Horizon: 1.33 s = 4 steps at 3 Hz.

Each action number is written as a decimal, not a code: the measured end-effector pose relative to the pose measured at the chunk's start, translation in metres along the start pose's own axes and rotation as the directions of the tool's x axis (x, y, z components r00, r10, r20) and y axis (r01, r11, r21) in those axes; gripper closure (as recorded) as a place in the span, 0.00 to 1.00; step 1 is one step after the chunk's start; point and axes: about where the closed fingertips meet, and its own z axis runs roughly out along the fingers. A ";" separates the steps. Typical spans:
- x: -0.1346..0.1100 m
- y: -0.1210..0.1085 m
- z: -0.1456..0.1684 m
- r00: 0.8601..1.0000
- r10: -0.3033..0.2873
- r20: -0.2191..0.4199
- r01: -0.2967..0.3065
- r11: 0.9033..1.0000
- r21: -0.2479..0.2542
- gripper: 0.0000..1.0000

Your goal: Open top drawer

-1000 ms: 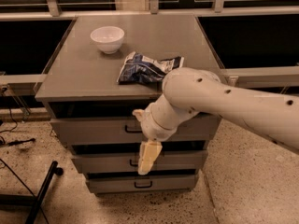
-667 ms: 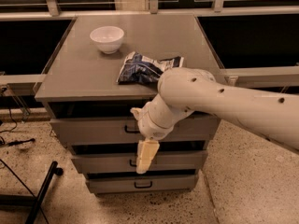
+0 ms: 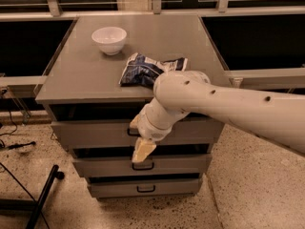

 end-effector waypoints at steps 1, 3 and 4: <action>0.004 -0.004 0.004 1.000 0.009 -0.017 -0.009 1.000 0.007 0.30; 0.012 -0.013 0.013 0.999 0.023 -0.043 -0.021 0.999 0.038 0.35; 0.018 -0.018 0.022 0.998 0.036 -0.058 -0.034 0.998 0.045 0.37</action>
Offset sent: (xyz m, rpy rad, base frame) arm 0.0159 -0.0070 -0.0152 -0.0368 -0.0288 -0.0538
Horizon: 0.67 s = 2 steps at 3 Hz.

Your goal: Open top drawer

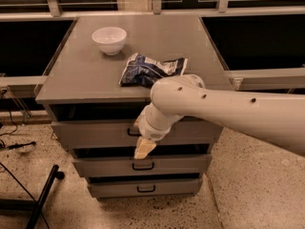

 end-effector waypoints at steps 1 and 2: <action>0.005 -0.002 0.006 1.000 0.009 -0.008 -0.009 1.000 0.002 0.37; 0.015 -0.004 0.015 1.000 0.031 -0.001 -0.031 1.000 0.001 0.41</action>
Offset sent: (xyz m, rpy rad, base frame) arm 0.0158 -0.0160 -0.0311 0.0198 0.0228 -0.0555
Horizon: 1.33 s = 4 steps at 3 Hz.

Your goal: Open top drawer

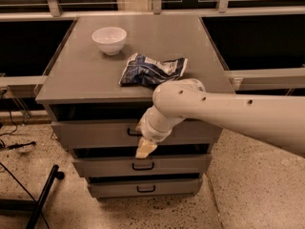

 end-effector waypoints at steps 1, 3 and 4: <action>0.011 -0.001 0.008 0.999 0.030 0.031 -0.030 1.000 0.003 0.41; 0.020 -0.002 0.016 0.996 0.060 0.071 -0.060 0.998 0.001 0.48; 0.020 -0.002 0.016 0.996 0.060 0.071 -0.060 0.998 0.001 0.64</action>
Offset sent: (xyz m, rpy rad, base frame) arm 0.0130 -0.0204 -0.0347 0.1353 0.0326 -0.0651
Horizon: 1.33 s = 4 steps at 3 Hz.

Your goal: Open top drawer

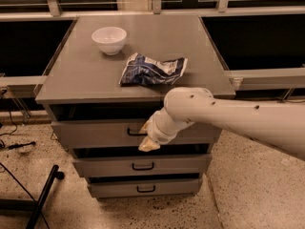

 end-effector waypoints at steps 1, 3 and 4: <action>0.000 0.000 0.000 1.000 0.000 0.000 0.000 1.000 0.000 0.95; -0.001 -0.001 -0.002 1.000 0.000 0.000 0.000 1.000 0.000 1.00; -0.001 0.005 -0.008 1.000 -0.002 0.003 0.002 1.000 0.020 1.00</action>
Offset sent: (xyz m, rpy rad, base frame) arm 0.0000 0.0000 0.0000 0.0000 0.0000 0.0000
